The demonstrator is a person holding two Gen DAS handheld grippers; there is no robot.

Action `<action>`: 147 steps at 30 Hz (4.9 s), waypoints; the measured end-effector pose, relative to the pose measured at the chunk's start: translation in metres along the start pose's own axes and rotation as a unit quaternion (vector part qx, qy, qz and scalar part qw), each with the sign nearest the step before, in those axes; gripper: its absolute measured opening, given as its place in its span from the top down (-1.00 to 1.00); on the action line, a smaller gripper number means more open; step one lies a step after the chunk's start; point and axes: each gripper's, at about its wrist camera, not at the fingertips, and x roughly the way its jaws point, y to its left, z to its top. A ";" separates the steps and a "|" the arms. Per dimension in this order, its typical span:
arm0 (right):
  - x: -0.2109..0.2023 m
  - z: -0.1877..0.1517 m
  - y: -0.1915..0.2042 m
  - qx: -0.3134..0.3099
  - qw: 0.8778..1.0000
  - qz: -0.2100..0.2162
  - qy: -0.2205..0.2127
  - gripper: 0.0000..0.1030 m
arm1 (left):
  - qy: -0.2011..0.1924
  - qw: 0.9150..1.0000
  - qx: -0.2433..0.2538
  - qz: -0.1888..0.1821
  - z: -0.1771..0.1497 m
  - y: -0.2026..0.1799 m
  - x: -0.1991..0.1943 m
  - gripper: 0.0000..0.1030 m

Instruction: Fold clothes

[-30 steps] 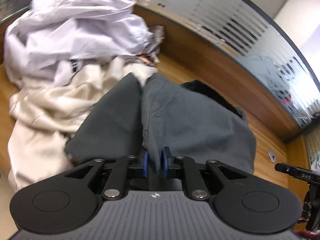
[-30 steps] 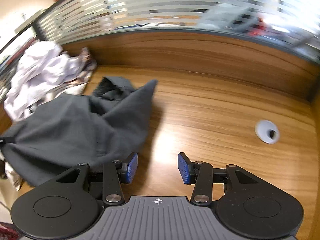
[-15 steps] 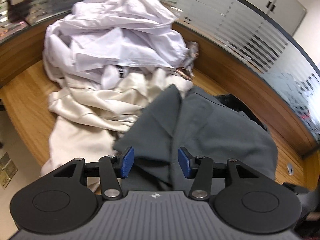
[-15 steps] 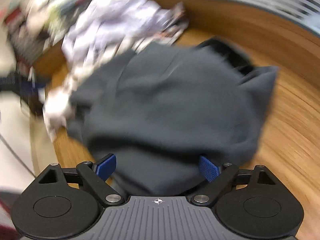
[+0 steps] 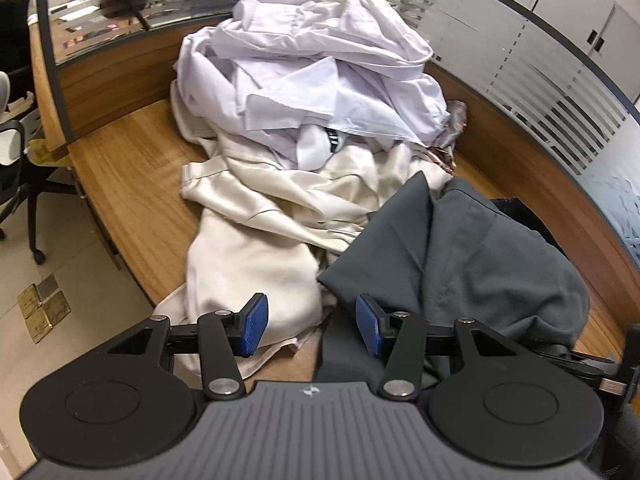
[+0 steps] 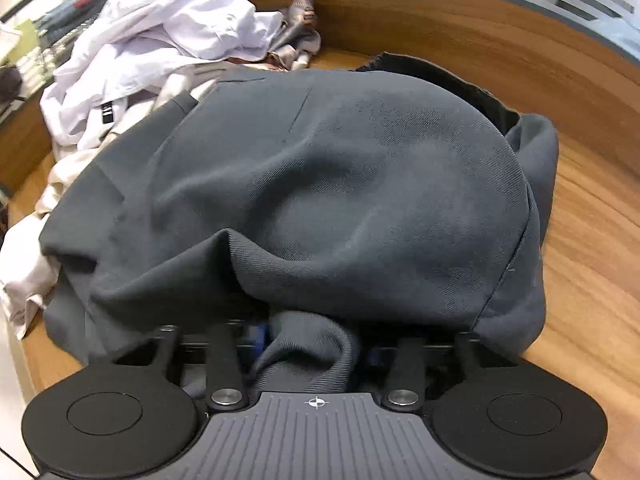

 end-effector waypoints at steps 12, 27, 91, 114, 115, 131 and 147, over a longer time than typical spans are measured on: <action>-0.087 -0.065 -0.104 0.002 0.997 -0.048 0.060 0.58 | 0.000 0.999 -0.027 0.029 -0.007 0.014 0.015 -0.06; -0.219 -0.066 -0.084 -0.042 0.981 -0.175 0.074 -0.42 | 0.024 0.999 0.037 0.015 0.006 0.025 0.060 -0.15; 0.257 0.305 0.171 -0.034 0.996 -0.075 -0.036 -0.61 | 0.017 0.977 0.193 -0.089 0.333 -0.017 0.370 -0.38; 0.082 0.149 0.153 0.000 0.995 -0.096 -0.022 -0.62 | 0.078 0.960 0.246 -0.105 0.292 0.002 0.289 -0.65; 0.074 0.144 0.149 0.008 0.995 -0.096 -0.027 -0.62 | 0.075 0.960 0.250 -0.107 0.290 0.003 0.282 -0.65; -0.007 0.061 0.087 0.137 0.978 -0.155 -0.022 -0.63 | 0.084 0.953 0.269 -0.113 0.208 0.039 0.238 0.14; -0.068 -0.026 0.071 0.229 0.941 -0.250 -0.013 -0.63 | 0.079 0.957 0.244 -0.131 0.299 -0.062 0.333 0.24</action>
